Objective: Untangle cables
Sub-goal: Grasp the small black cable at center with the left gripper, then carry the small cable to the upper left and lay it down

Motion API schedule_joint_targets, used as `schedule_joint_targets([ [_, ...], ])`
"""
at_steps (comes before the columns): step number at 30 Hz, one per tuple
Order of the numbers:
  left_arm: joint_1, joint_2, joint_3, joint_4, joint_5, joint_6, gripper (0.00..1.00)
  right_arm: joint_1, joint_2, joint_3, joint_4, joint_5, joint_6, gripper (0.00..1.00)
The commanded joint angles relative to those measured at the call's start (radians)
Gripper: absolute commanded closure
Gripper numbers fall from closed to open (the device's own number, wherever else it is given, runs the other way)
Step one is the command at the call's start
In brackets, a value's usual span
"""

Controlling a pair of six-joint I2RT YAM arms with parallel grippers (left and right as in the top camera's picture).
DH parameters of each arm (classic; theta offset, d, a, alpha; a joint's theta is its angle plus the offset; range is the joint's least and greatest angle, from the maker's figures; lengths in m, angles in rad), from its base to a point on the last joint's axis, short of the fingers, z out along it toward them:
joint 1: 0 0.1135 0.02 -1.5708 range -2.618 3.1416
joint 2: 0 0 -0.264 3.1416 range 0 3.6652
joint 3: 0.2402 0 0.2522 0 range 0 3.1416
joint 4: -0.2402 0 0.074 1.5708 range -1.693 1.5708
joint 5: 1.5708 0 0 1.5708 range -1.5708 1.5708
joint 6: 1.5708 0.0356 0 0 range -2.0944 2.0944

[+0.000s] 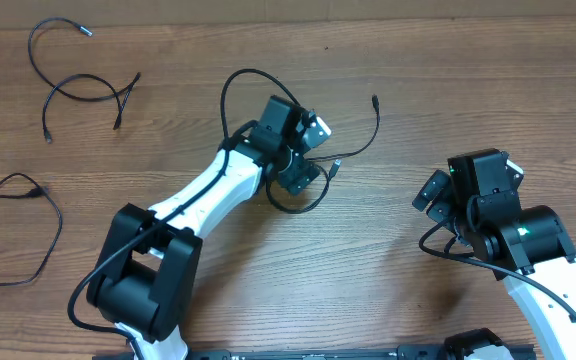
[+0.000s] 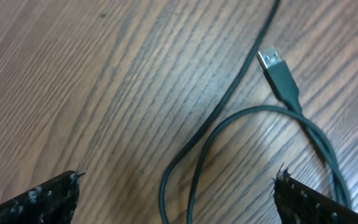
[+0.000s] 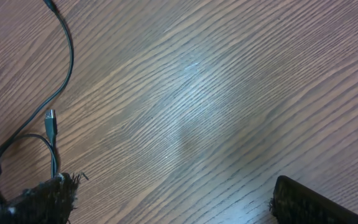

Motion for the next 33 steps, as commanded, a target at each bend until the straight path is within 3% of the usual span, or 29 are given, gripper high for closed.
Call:
schedule_joint_targets([
  [1,0.026,0.064,-0.010,0.011,0.083,0.155,0.01,-0.005,0.002,0.011,0.006,0.003,0.007,0.00],
  [8,0.040,0.152,-0.008,0.034,0.089,0.267,0.04,-0.005,0.002,0.011,0.006,0.003,0.007,0.00],
  [11,0.040,0.199,-0.006,0.079,0.156,0.260,0.16,-0.005,0.002,0.011,0.006,0.003,0.007,0.00],
  [15,0.041,0.238,-0.006,0.117,0.221,0.211,0.42,-0.005,0.002,0.011,0.006,0.003,0.007,0.00],
  [18,0.041,0.278,-0.006,0.137,0.246,0.172,0.43,-0.005,0.002,0.011,0.006,0.003,0.007,0.00],
  [20,0.042,0.293,-0.006,0.133,0.246,0.170,0.58,-0.005,0.002,0.011,0.006,0.003,0.007,0.00],
  [22,0.048,0.302,-0.007,0.130,0.245,0.139,0.92,-0.005,0.002,0.011,0.006,0.003,0.007,0.00],
  [23,0.053,0.302,-0.007,0.128,0.243,0.120,0.96,-0.005,0.002,0.011,0.006,0.003,0.007,0.00],
  [29,0.093,0.264,-0.002,0.104,0.078,-0.041,0.96,-0.005,0.002,0.011,0.006,0.003,0.007,0.00],
  [33,0.137,0.170,0.005,0.023,-0.002,-0.049,0.96,-0.005,0.002,0.011,0.006,0.003,0.007,0.00],
])
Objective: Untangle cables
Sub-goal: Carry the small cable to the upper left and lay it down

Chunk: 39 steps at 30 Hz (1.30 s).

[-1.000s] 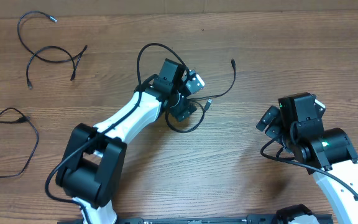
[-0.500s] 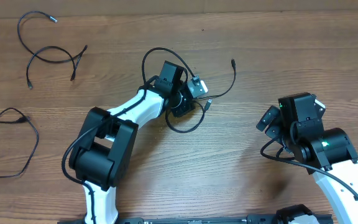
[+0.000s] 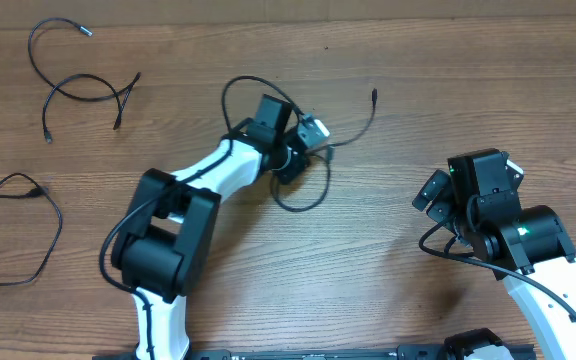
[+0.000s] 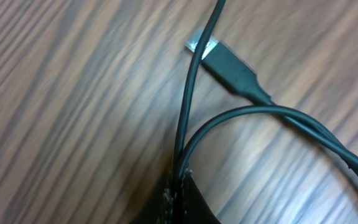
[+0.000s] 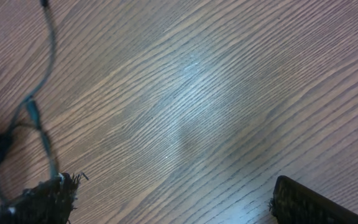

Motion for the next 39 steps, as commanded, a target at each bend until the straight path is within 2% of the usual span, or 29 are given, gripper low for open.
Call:
schedule_joint_targets([
  [1,0.071,-0.055,-0.034,-0.084,-0.232,-0.078,0.96,-0.005,0.001,0.011,0.006,0.003,0.004,0.00],
  [4,0.138,-0.205,-0.034,-0.175,-0.378,-0.134,0.96,-0.005,0.001,0.011,0.006,0.003,0.004,0.00],
  [8,0.232,-0.374,-0.034,-0.245,-0.407,-0.133,0.96,-0.005,0.001,0.011,0.006,0.003,0.004,0.00],
  [12,0.338,-0.467,-0.034,-0.279,-0.428,-0.129,0.96,-0.005,0.001,0.011,0.006,0.003,0.004,0.00],
  [18,0.473,-0.479,-0.036,-0.374,-0.356,-0.126,0.96,-0.005,0.001,0.011,0.006,0.003,0.004,0.00],
  [22,0.539,-0.479,-0.050,-0.463,-0.173,-0.013,0.96,-0.005,0.001,0.011,0.006,0.003,0.004,0.00],
  [29,0.600,-0.479,-0.051,-0.503,-0.229,-0.006,0.96,-0.005,0.001,0.011,0.006,0.003,0.004,0.00],
  [32,0.625,-0.479,-0.051,-0.505,-0.311,-0.013,0.96,-0.005,0.001,0.011,0.006,0.003,0.004,0.00],
  [33,0.633,-0.479,-0.051,-0.504,-0.342,-0.026,0.93,-0.005,0.001,0.011,0.006,0.003,0.004,0.00],
  [34,0.640,-0.479,-0.051,-0.504,-0.371,-0.030,0.78,-0.005,0.001,0.011,0.006,0.003,0.004,0.00],
  [35,0.646,-0.479,-0.051,-0.504,-0.399,-0.031,0.76,-0.005,0.001,0.011,0.006,0.003,0.004,0.00],
  [37,0.661,-0.479,-0.051,-0.494,-0.467,-0.065,0.87,-0.005,0.001,0.011,0.006,0.003,0.004,0.00],
  [38,0.669,-0.479,-0.051,-0.484,-0.498,-0.095,0.83,-0.005,0.001,0.011,0.006,0.003,0.004,0.00],
  [39,0.678,-0.479,-0.051,-0.474,-0.522,-0.136,0.70,-0.005,0.001,0.011,0.006,0.003,0.004,0.00],
])
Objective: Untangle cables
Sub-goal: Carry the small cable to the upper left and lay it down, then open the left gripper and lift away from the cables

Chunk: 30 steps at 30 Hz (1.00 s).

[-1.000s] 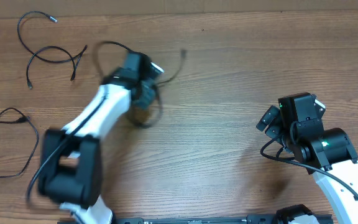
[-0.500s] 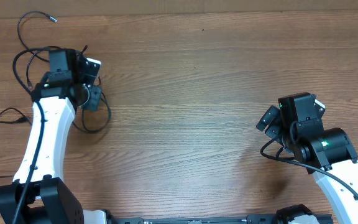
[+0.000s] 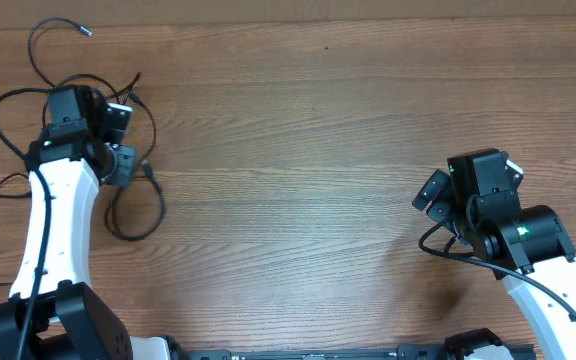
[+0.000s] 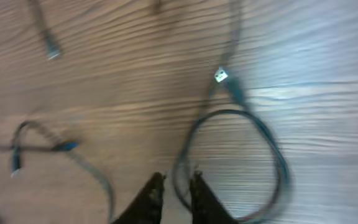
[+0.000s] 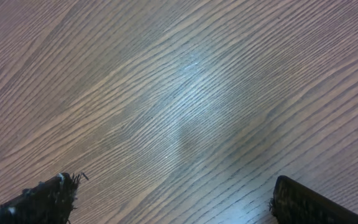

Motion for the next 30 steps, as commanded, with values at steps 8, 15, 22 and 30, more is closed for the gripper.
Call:
schedule_joint_targets([
  [8,0.045,0.002,-0.006,0.019,0.110,-0.304,0.01,-0.005,0.000,0.011,0.005,0.003,0.003,0.00],
  [15,0.054,-0.165,-0.006,-0.015,0.434,-0.286,0.01,-0.005,0.000,0.011,0.005,0.003,0.003,0.00],
  [22,0.054,-0.462,-0.042,-0.067,0.484,-0.264,0.00,-0.005,0.000,0.011,0.005,0.003,0.003,0.00],
  [30,0.054,-0.877,-0.285,-0.031,0.484,-0.367,0.00,-0.005,0.000,0.011,0.005,0.003,0.003,0.00],
])
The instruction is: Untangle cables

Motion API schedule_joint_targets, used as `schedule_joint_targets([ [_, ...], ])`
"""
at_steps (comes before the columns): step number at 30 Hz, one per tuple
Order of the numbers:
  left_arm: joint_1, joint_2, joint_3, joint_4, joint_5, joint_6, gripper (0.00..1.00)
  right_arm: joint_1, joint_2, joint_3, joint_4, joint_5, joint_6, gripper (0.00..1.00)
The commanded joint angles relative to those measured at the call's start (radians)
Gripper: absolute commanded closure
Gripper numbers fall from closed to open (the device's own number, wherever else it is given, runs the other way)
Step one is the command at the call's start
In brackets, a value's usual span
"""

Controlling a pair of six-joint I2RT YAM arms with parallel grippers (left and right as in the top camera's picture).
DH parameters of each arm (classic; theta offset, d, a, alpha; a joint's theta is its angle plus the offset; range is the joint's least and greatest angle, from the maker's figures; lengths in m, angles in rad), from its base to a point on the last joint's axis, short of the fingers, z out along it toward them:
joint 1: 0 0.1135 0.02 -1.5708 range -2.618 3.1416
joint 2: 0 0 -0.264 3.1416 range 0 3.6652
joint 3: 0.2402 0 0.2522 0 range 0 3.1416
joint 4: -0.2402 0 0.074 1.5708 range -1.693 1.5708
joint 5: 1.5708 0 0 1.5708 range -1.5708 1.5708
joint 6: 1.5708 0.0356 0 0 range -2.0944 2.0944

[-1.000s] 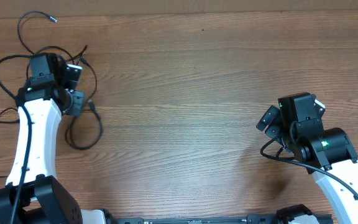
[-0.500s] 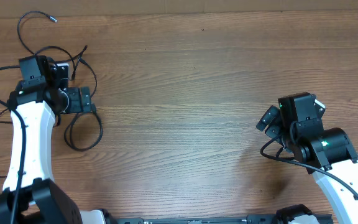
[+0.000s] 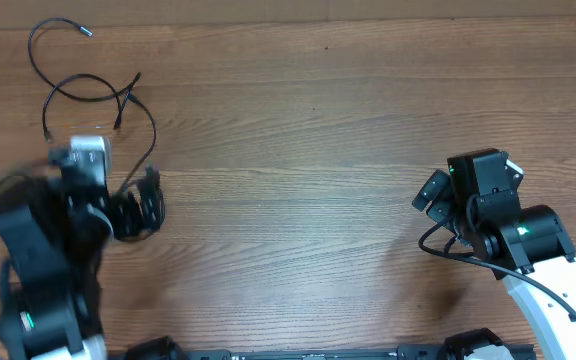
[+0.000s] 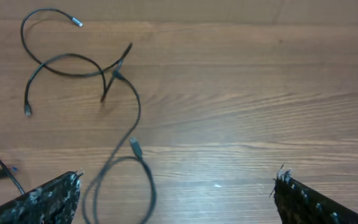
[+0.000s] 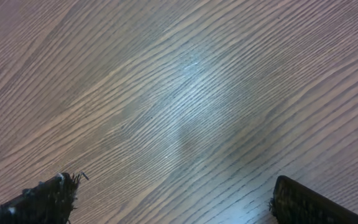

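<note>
A long black USB cable (image 4: 135, 148) lies at the table's left. Its far end reaches the crossing of two shorter black cables (image 4: 61, 57) at the back left, and its near part curls into a loop (image 4: 149, 193) by my left fingertips (image 4: 61, 194). In the overhead view the same cable (image 3: 154, 145) runs down to my left gripper (image 3: 133, 210), which looks blurred. My left gripper (image 4: 179, 186) is open above the wood and holds nothing. My right gripper (image 5: 173, 186) is open over bare wood at the right side (image 3: 430, 190).
Another black cable shows at the left edge, partly hidden by the left arm in the overhead view. The shorter cables (image 3: 78, 85) lie at the back left corner. Wooden tabletop (image 3: 298, 150) stretches between the two arms.
My left gripper was shut on the long cable at the back left. Now it is open, lower and nearer the front edge, and the cable lies loose on the table. The right arm has not moved.
My left gripper stood open over the long cable in the middle of the table. Then it was shut on the cable there. Then it held the cable at the far left beside the other cables. Now the cable lies there, let go.
</note>
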Motion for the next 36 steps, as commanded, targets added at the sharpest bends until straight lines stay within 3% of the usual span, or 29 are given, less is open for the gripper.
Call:
schedule_joint_targets([
  [1,0.005,-0.187,-0.120,0.016,0.023,-0.103,0.00,-0.005,0.000,0.011,0.006,0.003,0.003,0.00],
  [8,0.005,-0.442,-0.158,-0.107,0.032,-0.211,0.00,-0.005,0.000,0.011,0.006,0.003,0.004,0.00],
  [10,0.005,-0.470,-0.158,-0.150,0.041,-0.264,0.00,-0.005,0.000,0.011,0.006,0.003,0.003,0.00],
  [20,0.005,-0.480,-0.158,-0.389,0.014,-0.264,0.00,-0.005,0.000,0.011,0.006,0.003,0.003,0.00],
  [29,-0.223,-0.555,-0.229,-0.240,-0.008,-0.292,0.00,-0.005,0.000,0.011,0.006,0.003,0.003,0.00],
  [36,-0.276,-0.741,-0.435,-0.013,-0.008,-0.292,0.00,-0.005,0.000,0.011,0.006,0.003,0.003,0.00],
])
